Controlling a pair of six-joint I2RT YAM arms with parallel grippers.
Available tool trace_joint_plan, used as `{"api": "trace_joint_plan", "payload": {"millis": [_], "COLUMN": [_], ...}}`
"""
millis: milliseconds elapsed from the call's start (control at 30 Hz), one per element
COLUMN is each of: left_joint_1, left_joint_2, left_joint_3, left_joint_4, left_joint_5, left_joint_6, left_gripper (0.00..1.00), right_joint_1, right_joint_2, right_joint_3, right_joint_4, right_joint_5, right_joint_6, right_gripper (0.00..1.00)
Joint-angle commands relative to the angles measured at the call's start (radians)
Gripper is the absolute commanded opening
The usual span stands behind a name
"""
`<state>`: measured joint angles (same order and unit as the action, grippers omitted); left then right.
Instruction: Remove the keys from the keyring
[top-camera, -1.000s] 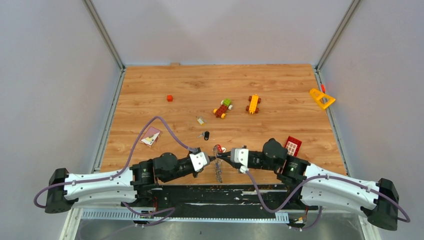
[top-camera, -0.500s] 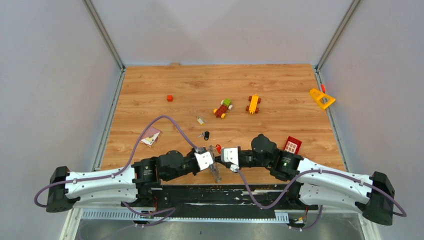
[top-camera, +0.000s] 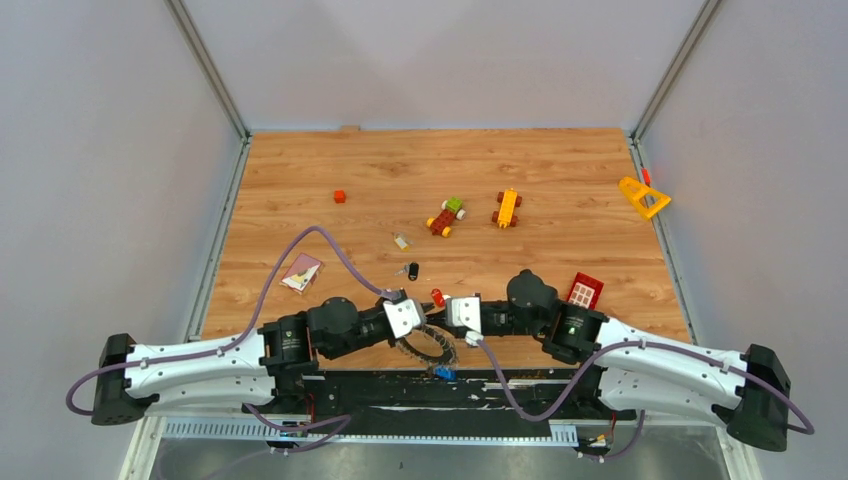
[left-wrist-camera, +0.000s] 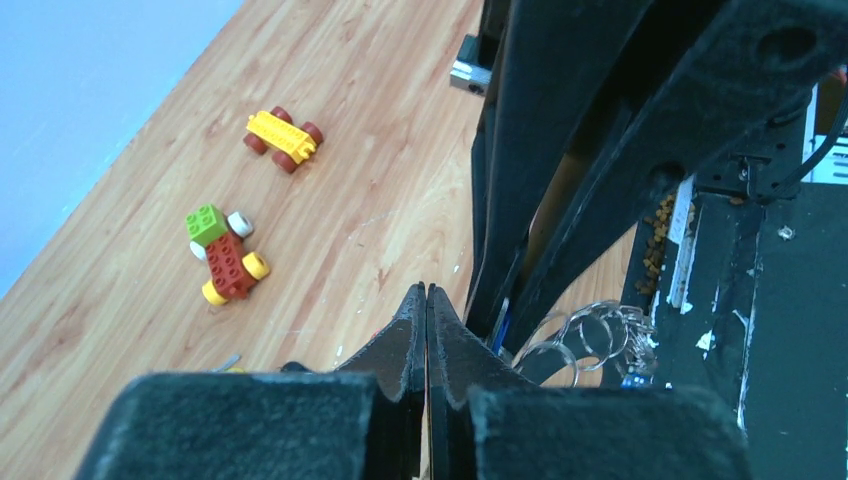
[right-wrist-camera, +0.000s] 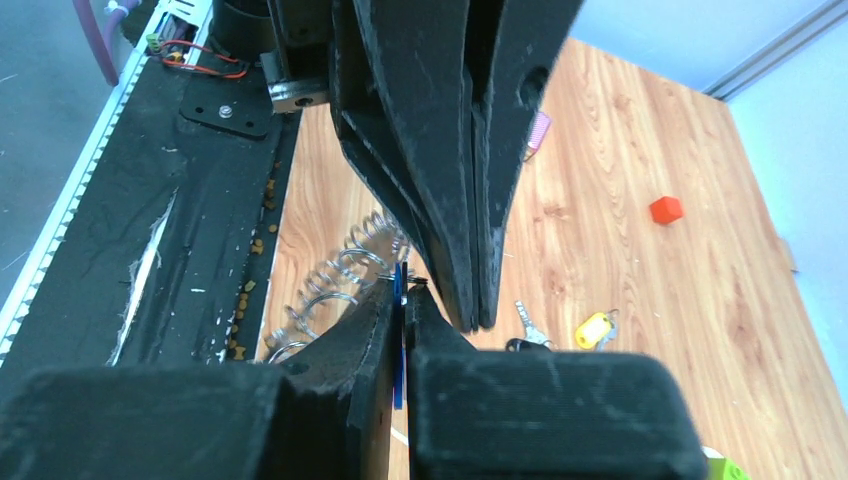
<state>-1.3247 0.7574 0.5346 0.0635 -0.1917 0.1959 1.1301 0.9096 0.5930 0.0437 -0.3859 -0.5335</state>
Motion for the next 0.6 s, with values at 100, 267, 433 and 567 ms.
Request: {"api": "trace_joint_plan", "payload": {"millis": [100, 267, 433, 567], "left_joint_1": [-0.004, -0.004, -0.004, -0.004], "left_joint_2": [-0.122, -0.208, -0.269, -0.289], "left_joint_3": [-0.050, -0.095, -0.143, -0.180], "left_joint_4": [0.075, 0.097, 0.151, 0.201], "left_joint_5": [-0.027, -0.056, -0.048, -0.026], "left_joint_6": [-0.025, -0.046, -0.064, -0.079], "left_gripper": [0.02, 0.09, 0.17, 0.26], "right_joint_1": [0.004, 0.003, 0.003, 0.004], "right_joint_2": [-0.107, -0.122, -0.133, -0.160], "right_joint_3": [-0.025, -0.025, -0.029, -0.045], "right_joint_4": [0.093, 0.079, 0.080, 0.095], "right_joint_5": [0.058, 0.057, 0.058, 0.045], "right_joint_6": [-0.016, -0.016, -0.014, -0.029], "right_gripper": [0.00, 0.00, 0.00, 0.00]}}
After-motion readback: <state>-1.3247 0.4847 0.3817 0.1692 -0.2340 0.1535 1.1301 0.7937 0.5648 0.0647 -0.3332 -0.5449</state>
